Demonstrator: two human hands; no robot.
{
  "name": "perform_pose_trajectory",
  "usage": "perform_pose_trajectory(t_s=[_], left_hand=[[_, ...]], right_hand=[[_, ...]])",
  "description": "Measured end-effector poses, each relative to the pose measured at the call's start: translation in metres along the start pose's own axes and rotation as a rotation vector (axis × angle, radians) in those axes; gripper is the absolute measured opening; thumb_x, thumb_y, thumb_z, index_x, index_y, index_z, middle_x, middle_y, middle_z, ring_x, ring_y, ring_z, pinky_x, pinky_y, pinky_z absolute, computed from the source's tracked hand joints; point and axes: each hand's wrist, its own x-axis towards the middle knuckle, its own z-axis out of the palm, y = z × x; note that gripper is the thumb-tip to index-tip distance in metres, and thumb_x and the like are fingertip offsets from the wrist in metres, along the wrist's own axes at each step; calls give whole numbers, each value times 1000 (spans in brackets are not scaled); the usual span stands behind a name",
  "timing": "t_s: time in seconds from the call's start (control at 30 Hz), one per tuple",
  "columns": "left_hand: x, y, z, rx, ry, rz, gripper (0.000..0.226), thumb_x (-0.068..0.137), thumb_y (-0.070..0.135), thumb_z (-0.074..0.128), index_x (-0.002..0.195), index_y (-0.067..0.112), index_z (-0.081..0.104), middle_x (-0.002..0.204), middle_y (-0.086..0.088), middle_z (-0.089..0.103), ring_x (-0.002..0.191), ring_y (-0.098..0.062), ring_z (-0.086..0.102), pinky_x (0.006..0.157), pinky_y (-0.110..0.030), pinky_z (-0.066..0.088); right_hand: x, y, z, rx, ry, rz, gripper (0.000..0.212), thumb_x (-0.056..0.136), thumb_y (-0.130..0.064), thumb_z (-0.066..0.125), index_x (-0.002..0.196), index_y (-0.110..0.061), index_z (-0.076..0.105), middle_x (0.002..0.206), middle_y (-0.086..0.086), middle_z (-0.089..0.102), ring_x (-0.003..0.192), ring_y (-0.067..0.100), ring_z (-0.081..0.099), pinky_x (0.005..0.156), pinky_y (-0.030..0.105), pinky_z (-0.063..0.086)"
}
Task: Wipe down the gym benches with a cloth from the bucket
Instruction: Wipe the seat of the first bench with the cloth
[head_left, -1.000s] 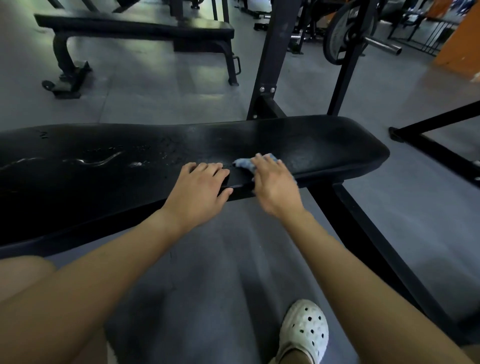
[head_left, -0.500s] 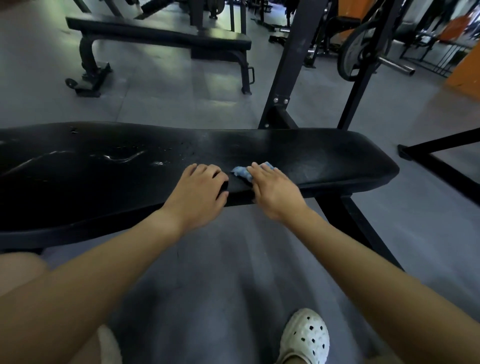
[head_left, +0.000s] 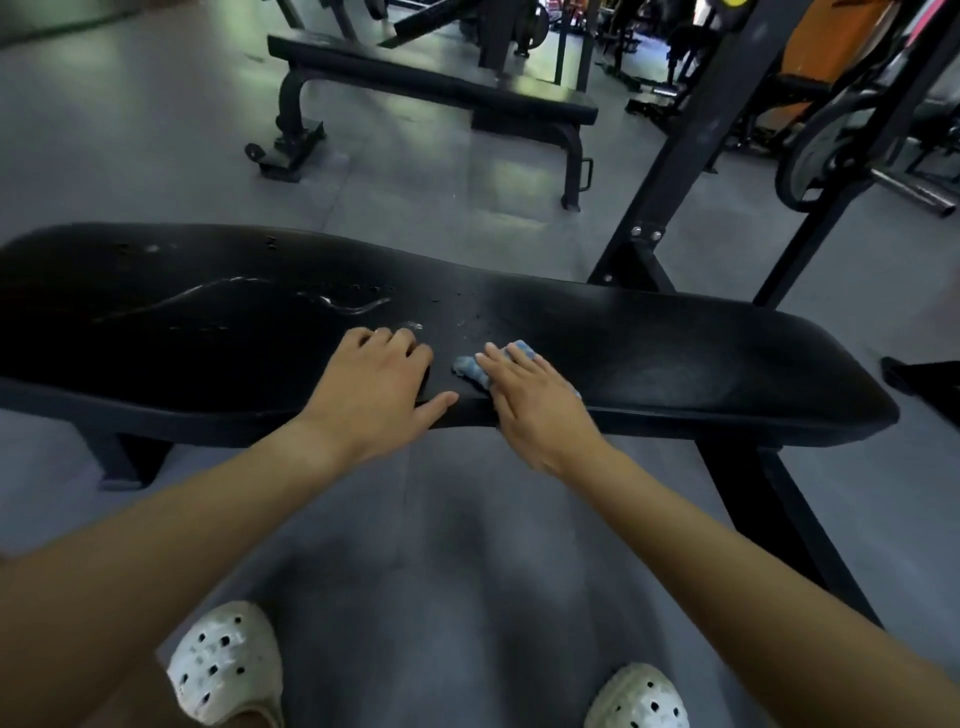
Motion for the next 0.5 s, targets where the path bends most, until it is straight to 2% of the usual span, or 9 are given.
perform_pose_trajectory(t_s=[0.07, 0.17, 0.27, 0.37, 0.5], left_hand=[[-4, -10, 1, -29, -22, 32, 63, 98, 71, 33, 124, 22, 65, 120, 2, 65, 110, -19, 61, 103, -40, 43], [-10, -24, -1, -138, -62, 96, 62, 101, 65, 37, 138, 22, 60, 138, 3, 61, 125, -16, 56, 113, -37, 38], [-11, -34, -4, -218, -92, 134, 61, 102, 61, 42, 148, 23, 53, 153, 3, 51, 137, -15, 49, 119, -36, 33], [-10, -38, -3, -217, -106, 159, 59, 102, 58, 45, 148, 22, 52, 153, 1, 52, 135, -17, 51, 114, -38, 39], [-8, -42, -2, -206, -101, 176, 57, 100, 59, 47, 141, 22, 58, 134, 2, 63, 119, -16, 59, 104, -40, 47]], right_hand=[[16, 10, -3, -7, -41, 15, 51, 107, -24, 32, 158, -20, 31, 166, 0, 25, 154, 18, 17, 125, 34, 11], [52, 16, -6, -2, -55, 141, 46, 106, -19, 30, 152, -13, 39, 160, 10, 35, 148, 27, 28, 121, 39, 21], [82, 5, 1, -15, -75, 200, 47, 106, -23, 26, 152, -14, 36, 160, 10, 32, 148, 32, 26, 121, 46, 23], [79, -12, 10, -26, -103, 65, 49, 108, -27, 28, 157, -20, 29, 165, 4, 25, 153, 28, 18, 124, 47, 19], [52, -16, 5, 14, -163, -99, 51, 110, -31, 27, 160, -26, 22, 168, -5, 16, 156, 15, 7, 127, 41, 12]])
